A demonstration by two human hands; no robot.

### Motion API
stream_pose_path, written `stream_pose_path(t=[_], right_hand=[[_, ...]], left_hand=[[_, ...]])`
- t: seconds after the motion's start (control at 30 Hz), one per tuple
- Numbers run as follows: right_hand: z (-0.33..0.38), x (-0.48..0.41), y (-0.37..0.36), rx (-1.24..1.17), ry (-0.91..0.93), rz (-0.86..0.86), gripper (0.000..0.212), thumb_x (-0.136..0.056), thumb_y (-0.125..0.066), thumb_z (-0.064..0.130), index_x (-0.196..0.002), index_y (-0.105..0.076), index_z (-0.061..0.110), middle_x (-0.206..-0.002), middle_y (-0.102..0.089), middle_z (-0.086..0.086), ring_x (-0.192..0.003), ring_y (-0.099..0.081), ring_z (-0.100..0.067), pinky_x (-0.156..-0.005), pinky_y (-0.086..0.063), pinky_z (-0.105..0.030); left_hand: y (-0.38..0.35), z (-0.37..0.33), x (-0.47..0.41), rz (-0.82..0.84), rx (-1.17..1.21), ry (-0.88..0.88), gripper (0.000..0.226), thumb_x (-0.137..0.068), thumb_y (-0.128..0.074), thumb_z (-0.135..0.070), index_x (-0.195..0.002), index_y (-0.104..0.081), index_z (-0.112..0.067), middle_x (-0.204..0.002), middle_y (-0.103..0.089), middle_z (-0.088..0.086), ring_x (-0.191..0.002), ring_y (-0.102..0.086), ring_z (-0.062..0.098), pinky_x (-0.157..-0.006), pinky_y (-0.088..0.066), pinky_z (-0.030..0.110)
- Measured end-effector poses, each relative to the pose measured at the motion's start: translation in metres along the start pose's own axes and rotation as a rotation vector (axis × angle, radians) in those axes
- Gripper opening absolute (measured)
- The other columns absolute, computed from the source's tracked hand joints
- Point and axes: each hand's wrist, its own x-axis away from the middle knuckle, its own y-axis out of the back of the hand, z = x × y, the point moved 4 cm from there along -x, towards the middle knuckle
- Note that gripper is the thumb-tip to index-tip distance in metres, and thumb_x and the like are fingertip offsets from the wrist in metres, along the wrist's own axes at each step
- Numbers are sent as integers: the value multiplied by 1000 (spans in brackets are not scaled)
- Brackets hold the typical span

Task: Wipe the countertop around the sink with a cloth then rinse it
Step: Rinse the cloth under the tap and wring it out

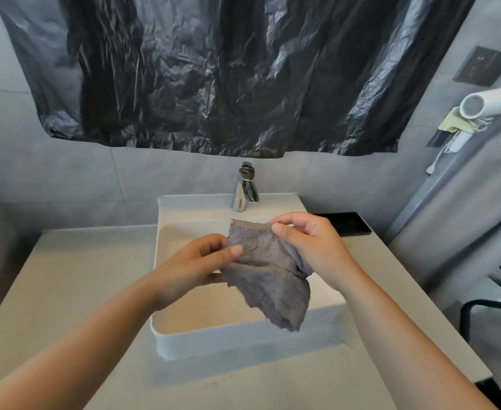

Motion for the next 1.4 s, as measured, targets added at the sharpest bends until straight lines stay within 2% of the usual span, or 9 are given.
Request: stream_pose_path(t=[0.13,0.23,0.37,0.5,0.63,0.73,1.0,1.23,1.4], right_hand=[[-8,-36,-3,40,-4,1,13,-93,-58,21,-87,-69,17,-51,-60,12,-50,-54,1,-56,-41,-15],[-14,-56,-4,28,5,37,12,-93,-57,18,-90,-68,14,-48,-56,21,-46,-52,6,-45,-34,-5],[-26,-82,-3,22,-16,35,14,-92,-59,22,-84,-70,26,-72,-67,16,-69,-60,4,-62,-45,-11],[-52,-104,-3,-32,-69,67,11,-91,-61,24,-87,-72,23,-87,-69,-13,-77,-60,-12,-70,-48,-23],[-78,-122,-2,-61,-92,79,11,-86,-66,17,-83,-73,25,-86,-71,4,-82,-64,-6,-71,-47,-17],[-98,-131,-1,-19,-96,61,17,-81,-70,6,-80,-74,23,-85,-72,7,-85,-65,-7,-72,-48,-14],[-147,-139,14,153,-105,1,14,-80,-73,13,-77,-72,27,-79,-70,13,-77,-63,-2,-67,-47,-11],[-143,-174,16,55,-78,85,6,-88,-65,22,-91,-69,26,-90,-70,11,-85,-64,-3,-78,-50,-21],[-102,-227,-6,-203,-310,183,27,-96,-51,27,-97,-63,3,-87,-71,-14,-68,-65,-20,-63,-56,-28]], left_hand=[[23,11,-37,-225,-191,5,53,-75,-58,-67,-103,-63,-22,-101,-68,-1,-96,-65,15,-90,-54,41],[37,18,-58,-291,-223,7,42,-75,-66,-60,-100,-65,-26,-94,-71,-5,-88,-68,11,-88,-54,42],[36,27,-82,-274,-194,18,33,-82,-65,-45,-110,-62,-28,-95,-70,-9,-89,-67,9,-84,-55,34],[36,30,-105,-422,-176,27,19,-82,-69,-39,-85,-69,-20,-83,-71,-2,-80,-67,16,-75,-56,30],[37,38,-116,-672,-191,81,31,-66,-83,-35,-73,-66,-10,-69,-68,8,-64,-63,21,-62,-54,38],[38,46,-122,-723,-268,213,30,-62,-88,-27,-71,-64,-10,-55,-63,-2,-48,-56,5,-46,-44,19],[28,64,-134,-348,40,366,26,-84,-68,-26,-87,-66,0,-78,-63,13,-70,-59,21,-65,-51,31],[19,62,-150,-539,-107,339,21,-96,-51,-34,-85,-62,-20,-73,-62,0,-65,-60,15,-58,-48,29],[26,58,-165,-612,-223,333,18,-95,-50,-36,-92,-62,-22,-88,-63,2,-84,-61,20,-71,-52,33]])
